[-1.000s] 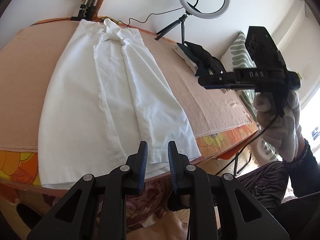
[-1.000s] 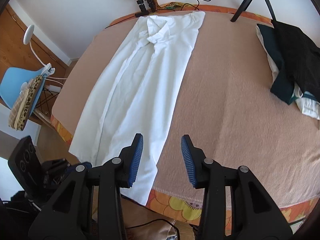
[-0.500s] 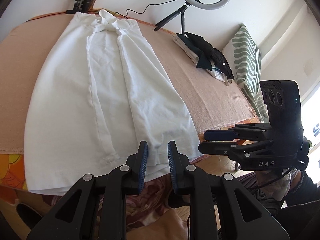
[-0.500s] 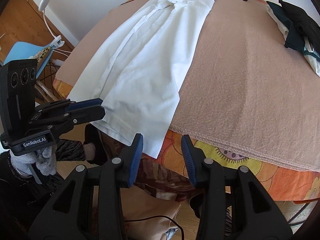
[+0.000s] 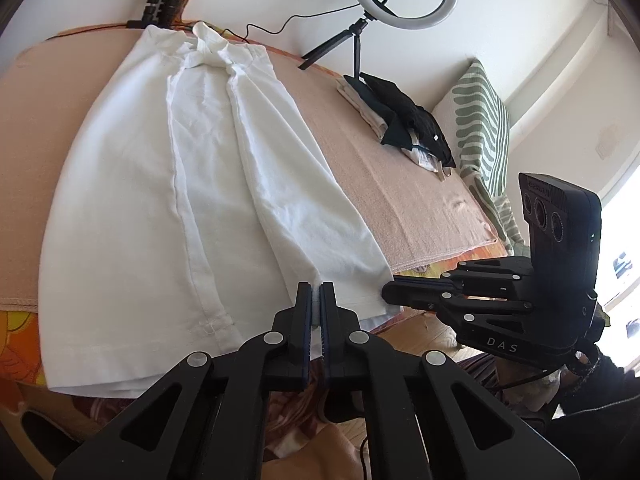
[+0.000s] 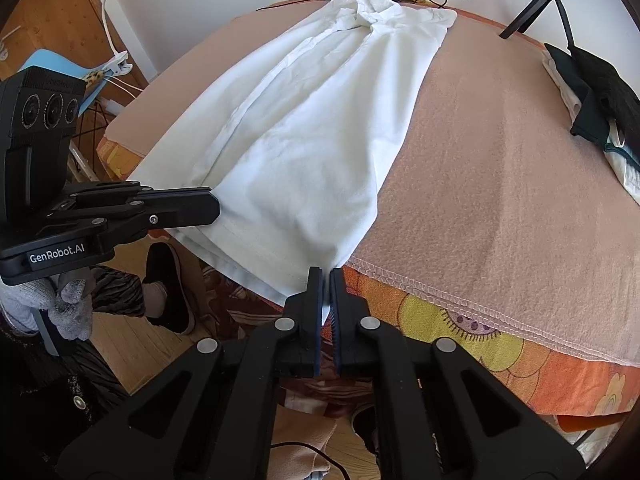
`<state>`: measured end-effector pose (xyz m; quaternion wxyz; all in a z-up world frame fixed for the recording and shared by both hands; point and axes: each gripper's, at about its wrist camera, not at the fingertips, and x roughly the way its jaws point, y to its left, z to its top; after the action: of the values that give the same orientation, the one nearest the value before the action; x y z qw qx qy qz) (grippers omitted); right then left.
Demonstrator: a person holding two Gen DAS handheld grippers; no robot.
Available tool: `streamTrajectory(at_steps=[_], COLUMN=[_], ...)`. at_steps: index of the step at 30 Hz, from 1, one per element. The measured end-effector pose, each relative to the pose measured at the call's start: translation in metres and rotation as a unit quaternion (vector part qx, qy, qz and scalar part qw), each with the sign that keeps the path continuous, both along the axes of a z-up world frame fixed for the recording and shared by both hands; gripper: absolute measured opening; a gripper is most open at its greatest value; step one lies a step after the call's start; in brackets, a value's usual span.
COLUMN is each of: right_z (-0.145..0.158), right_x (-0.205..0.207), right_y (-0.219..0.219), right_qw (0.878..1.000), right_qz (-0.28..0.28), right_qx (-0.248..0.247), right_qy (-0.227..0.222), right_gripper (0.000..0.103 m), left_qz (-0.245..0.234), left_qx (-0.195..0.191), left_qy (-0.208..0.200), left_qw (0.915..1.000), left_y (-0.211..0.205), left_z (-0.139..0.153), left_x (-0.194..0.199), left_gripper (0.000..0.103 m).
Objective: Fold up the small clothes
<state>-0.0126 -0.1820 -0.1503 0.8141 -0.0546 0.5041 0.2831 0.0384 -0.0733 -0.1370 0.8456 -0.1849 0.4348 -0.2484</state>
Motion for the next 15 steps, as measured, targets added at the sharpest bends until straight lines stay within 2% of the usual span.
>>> streamTrajectory(at_steps=[3,6,9,15], right_z=[0.011,0.005,-0.005,-0.005], right_x=[-0.004,-0.009,-0.012,-0.008], right_y=[-0.004,0.008,0.017,0.008], right_qw=[1.0,1.0,0.998,0.998], right_qz=[0.001,0.016,0.027,0.036], right_qx=[0.026,-0.005,-0.051,-0.05], right_qy=[-0.004,-0.013,-0.019,-0.009], right_gripper=[0.003,0.003,0.003,0.003], left_qz=[0.005,0.006,0.006,-0.001], left_qx=[-0.01,0.011,0.014,0.046], left_qy=[-0.006,0.002,0.012,-0.007], left_qw=[0.9999,0.9999,0.9998,0.9989], left_y=[0.006,0.006,0.007,0.006], left_z=[0.006,-0.003,-0.011,-0.007], left_x=[-0.005,-0.006,-0.006,-0.014], left_gripper=[0.003,0.003,0.002,0.002])
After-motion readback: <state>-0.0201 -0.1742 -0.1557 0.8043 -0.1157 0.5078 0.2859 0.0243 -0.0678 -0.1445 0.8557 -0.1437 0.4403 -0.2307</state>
